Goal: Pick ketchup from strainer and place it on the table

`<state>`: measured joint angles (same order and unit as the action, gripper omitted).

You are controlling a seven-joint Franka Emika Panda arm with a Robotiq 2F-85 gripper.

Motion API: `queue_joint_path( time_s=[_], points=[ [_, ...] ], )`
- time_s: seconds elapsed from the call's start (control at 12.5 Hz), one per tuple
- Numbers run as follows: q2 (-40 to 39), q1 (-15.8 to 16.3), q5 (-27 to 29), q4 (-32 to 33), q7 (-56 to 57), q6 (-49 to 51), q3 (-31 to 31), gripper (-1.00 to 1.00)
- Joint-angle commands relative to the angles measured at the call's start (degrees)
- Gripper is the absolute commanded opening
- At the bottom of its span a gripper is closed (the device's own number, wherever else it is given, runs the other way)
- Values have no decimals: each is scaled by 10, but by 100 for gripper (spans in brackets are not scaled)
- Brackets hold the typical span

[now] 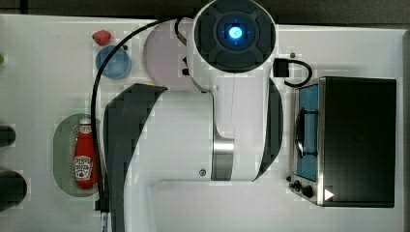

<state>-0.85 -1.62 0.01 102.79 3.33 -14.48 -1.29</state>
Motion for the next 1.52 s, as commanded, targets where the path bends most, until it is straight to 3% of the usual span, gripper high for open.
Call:
queue_joint_path(
  time_s=[0.08, 0.24, 0.56, 1.04, 1.52],
  points=[
    [167, -74, 17, 154, 19, 13, -26, 59],
    [165, -71, 18, 154, 19, 7, -33, 99],
    [142, -53, 18, 154, 19, -30, -104, 100],
    [88, -44, 17, 155, 19, -109, -288, 100],
    [-1, -42, 16, 162, 18, -211, -420, 100]
  ],
)
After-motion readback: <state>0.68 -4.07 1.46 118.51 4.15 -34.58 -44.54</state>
